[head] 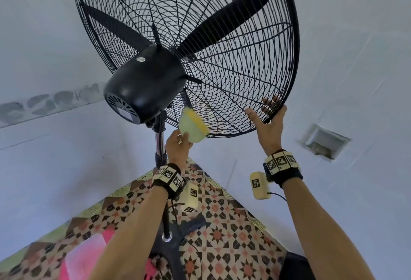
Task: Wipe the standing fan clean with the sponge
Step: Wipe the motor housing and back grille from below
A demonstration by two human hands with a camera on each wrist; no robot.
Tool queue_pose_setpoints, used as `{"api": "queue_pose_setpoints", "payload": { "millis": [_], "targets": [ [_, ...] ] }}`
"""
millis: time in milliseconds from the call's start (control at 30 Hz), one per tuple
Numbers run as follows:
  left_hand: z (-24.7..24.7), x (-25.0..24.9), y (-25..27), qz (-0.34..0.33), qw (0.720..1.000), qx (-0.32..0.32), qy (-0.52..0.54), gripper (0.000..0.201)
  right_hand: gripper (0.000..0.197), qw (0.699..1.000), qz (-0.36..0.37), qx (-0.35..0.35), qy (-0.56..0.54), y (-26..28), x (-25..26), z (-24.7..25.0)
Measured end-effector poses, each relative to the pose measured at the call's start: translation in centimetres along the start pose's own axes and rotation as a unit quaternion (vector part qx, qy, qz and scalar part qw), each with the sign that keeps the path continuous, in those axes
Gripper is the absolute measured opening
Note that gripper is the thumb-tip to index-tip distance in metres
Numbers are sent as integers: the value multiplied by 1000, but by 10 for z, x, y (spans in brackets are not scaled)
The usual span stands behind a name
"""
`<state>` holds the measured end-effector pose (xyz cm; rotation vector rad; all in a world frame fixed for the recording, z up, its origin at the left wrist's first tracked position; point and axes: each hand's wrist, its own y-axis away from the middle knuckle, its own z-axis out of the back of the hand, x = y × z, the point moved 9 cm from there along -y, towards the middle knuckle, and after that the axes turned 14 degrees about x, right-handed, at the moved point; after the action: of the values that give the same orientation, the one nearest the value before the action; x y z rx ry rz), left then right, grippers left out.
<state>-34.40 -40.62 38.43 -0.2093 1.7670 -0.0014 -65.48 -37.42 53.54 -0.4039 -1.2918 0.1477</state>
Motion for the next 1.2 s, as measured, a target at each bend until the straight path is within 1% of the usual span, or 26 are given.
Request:
{"api": "queue_pose_setpoints", "payload": {
  "millis": [67,133,167,200,267,333,367,400,433,467,533,567,600,633,700,767,800,833,867,933,1000,1033,1100,1133,1200],
  "targets": [
    [-6,-7,3,-19,998,51,24,29,93,1000,-4,-8,13,0,-3,-1],
    [-22,-20,10,-42,992,112,47,28,96,1000,-1,-11,13,1,-3,-2],
    [-29,-23,9,-50,989,125,54,27,98,1000,0,-13,11,-2,-4,-1],
    [-32,-22,8,-51,989,125,56,25,100,1000,3,-9,12,-3,-4,-1],
    [-29,-14,5,-34,995,92,18,17,99,1000,2,-2,6,-5,-3,-1],
    [-19,1,0,9,998,61,-30,14,100,1000,-10,-7,12,-5,-4,0],
    [-14,6,-1,33,997,60,-36,16,99,1000,-11,-13,13,-4,-6,1],
    [-12,7,0,45,995,75,-42,18,95,1000,-6,-16,12,-3,-6,1],
    [-13,4,0,42,993,99,-54,20,92,1000,0,-16,10,-3,-6,0],
    [-17,-4,2,25,989,129,-73,21,91,1000,5,-15,9,-2,-4,-1],
    [-30,-25,10,-17,975,197,-106,22,97,1000,13,-14,1,-1,-2,-3],
    [-39,-34,14,-33,968,219,-119,23,97,1000,14,-12,-1,-2,-3,-3],
    [-46,-38,16,-44,963,228,-134,24,95,1000,14,-12,5,-1,-1,-2],
    [-50,-41,16,-50,963,224,-144,23,90,1000,14,-14,8,-1,-1,-2],
    [-45,-33,6,-41,962,180,-203,22,84,1000,16,-18,5,-2,-3,-1],
    [-24,-17,-6,-2,952,122,-280,25,89,1000,13,-21,-2,-1,-4,0],
    [-14,-11,-7,16,949,103,-299,24,90,1000,14,-20,0,0,-3,-1],
    [-8,-9,-6,19,950,99,-297,21,87,1000,15,-20,4,0,-4,-1],
    [-9,-11,-2,8,956,113,-273,19,82,1000,17,-16,10,-1,-4,-2],
    [-28,-21,12,-21,963,177,-204,19,76,1000,17,-14,19,0,-4,-5],
    [-52,-30,21,-53,954,222,-194,24,75,999,20,-18,20,0,-3,-5],
    [-59,-30,19,-63,949,223,-215,26,79,999,22,-18,16,-1,-3,-4],
    [-59,-17,9,-52,942,190,-273,27,85,999,27,-19,19,-1,-2,-1],
    [-51,-4,2,-28,939,168,-300,28,85,999,28,-18,24,-2,-1,0],
    [-28,24,-5,43,944,122,-302,31,84,999,23,-14,28,-2,-3,0]
  ]
}}
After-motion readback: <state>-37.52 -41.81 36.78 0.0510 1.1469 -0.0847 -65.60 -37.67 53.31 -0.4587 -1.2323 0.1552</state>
